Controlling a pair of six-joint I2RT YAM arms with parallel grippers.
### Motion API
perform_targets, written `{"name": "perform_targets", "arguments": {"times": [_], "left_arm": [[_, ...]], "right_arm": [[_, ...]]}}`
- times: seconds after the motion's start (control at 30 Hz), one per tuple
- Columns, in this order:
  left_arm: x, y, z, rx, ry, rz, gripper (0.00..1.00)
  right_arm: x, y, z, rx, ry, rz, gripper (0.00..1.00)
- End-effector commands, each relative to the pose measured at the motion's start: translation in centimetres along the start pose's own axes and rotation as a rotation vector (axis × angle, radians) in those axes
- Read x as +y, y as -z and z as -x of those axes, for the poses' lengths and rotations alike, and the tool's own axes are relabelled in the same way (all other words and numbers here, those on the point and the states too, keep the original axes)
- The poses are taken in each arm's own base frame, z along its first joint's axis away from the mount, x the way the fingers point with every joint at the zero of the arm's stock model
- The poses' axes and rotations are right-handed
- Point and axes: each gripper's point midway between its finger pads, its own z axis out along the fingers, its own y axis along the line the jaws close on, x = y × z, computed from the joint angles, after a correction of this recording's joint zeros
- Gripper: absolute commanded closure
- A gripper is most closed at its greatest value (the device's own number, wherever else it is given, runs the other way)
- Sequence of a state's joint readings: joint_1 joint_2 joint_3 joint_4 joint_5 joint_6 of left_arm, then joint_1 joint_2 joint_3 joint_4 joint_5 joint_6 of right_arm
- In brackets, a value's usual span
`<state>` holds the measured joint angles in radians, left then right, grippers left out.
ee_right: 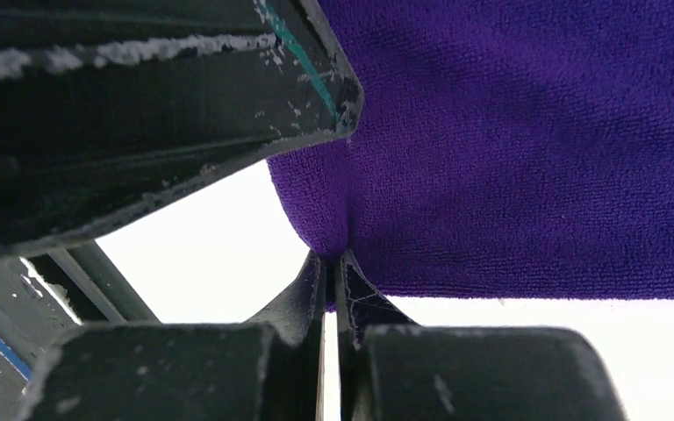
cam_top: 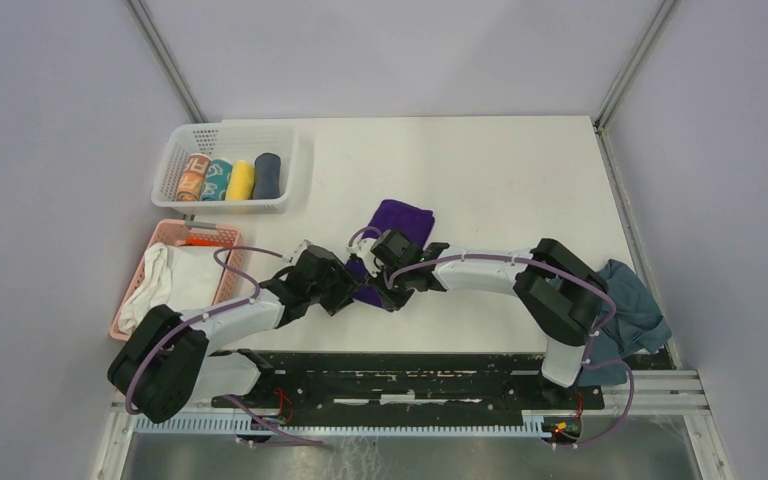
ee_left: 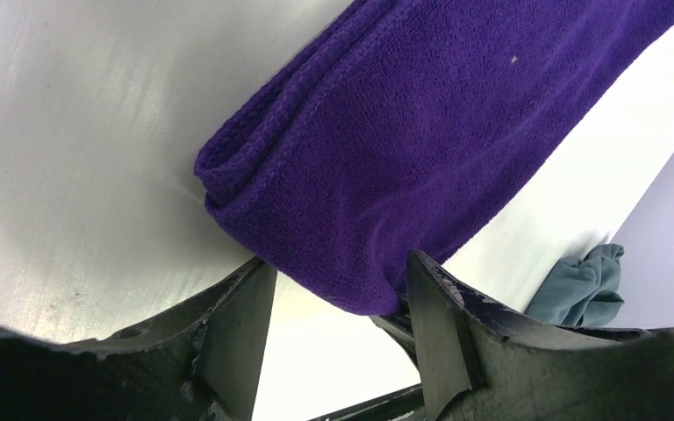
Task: Roll the towels
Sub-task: Roll the towel at the center of the board.
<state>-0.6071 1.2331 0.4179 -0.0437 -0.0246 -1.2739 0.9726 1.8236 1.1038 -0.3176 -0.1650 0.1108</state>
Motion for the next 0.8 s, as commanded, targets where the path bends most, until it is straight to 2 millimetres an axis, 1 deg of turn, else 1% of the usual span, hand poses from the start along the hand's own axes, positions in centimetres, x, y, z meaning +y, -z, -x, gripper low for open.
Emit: {"name": "perform_targets", "arguments": {"times": [0.0, 0.07, 0.2, 0.3, 0.4, 0.57, 0.63, 0.77], "left_arm": [[2.9, -0.1, 0.5, -0.046, 0.027, 0.137, 0.35], [3.0, -0.1, 0.9, -0.066, 0.014, 0.161, 0.35], [3.3, -0.2, 1.3, -0.083, 0.003, 0.187, 0.41], [4.4, -0.2, 1.3, -0.092, 0.003, 0.215, 0.46], [4.8, -0.1, 1.7, -0.116, -0.001, 0.233, 0.53], [4.4, 0.5, 3.4, -0.184, -0.043, 0.256, 0.67], [4.0, 0.7, 3.9, -0.199, -0.059, 0.252, 0.71], [3.3, 0.7, 3.8, -0.182, -0.08, 0.236, 0.82]], "right_arm": [[0.7, 1.2, 1.2, -0.063, -0.037, 0.035, 0.99], [0.7, 1.3, 1.3, -0.074, -0.049, 0.037, 1.0], [0.4, 1.8, 1.7, -0.112, -0.088, 0.045, 0.99], [0.3, 2.2, 2.0, -0.141, -0.113, 0.066, 1.0], [0.4, 2.2, 1.9, -0.145, -0.123, 0.094, 0.99], [0.6, 1.9, 1.0, -0.132, -0.112, 0.108, 0.98], [0.6, 1.9, 0.7, -0.135, -0.101, 0.109, 0.97], [0.5, 2.0, 0.7, -0.14, -0.069, 0.102, 0.9]]}}
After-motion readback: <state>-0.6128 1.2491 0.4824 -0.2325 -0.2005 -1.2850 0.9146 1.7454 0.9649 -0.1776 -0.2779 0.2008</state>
